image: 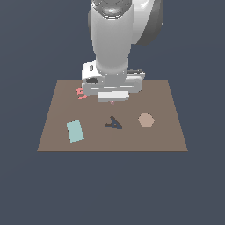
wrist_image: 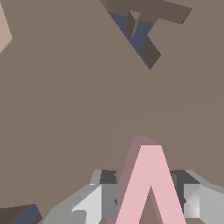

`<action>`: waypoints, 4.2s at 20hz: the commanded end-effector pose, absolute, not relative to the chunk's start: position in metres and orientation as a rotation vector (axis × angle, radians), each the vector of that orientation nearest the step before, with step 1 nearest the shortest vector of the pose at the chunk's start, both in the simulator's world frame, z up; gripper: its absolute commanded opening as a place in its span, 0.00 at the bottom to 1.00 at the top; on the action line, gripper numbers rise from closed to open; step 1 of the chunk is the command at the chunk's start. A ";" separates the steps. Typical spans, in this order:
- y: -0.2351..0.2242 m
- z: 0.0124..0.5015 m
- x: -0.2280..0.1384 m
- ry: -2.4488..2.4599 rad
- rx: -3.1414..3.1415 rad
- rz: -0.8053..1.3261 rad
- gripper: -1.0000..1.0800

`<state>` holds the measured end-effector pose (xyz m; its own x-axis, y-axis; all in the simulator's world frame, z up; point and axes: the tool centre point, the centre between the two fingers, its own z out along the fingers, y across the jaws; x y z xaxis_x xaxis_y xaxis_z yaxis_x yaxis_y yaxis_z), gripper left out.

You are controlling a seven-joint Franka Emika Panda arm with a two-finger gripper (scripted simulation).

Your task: Insert a designated object into the corresponding slot on a board.

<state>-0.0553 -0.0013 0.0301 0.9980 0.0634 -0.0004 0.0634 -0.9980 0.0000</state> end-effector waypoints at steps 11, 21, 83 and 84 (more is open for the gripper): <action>-0.001 0.035 -0.055 -0.100 -3.140 0.000 0.00; 0.001 0.034 -0.059 -0.029 -3.142 0.000 0.00; 0.094 0.035 -0.097 1.578 -2.716 0.003 0.00; 0.094 0.033 -0.097 1.577 -2.717 0.003 0.00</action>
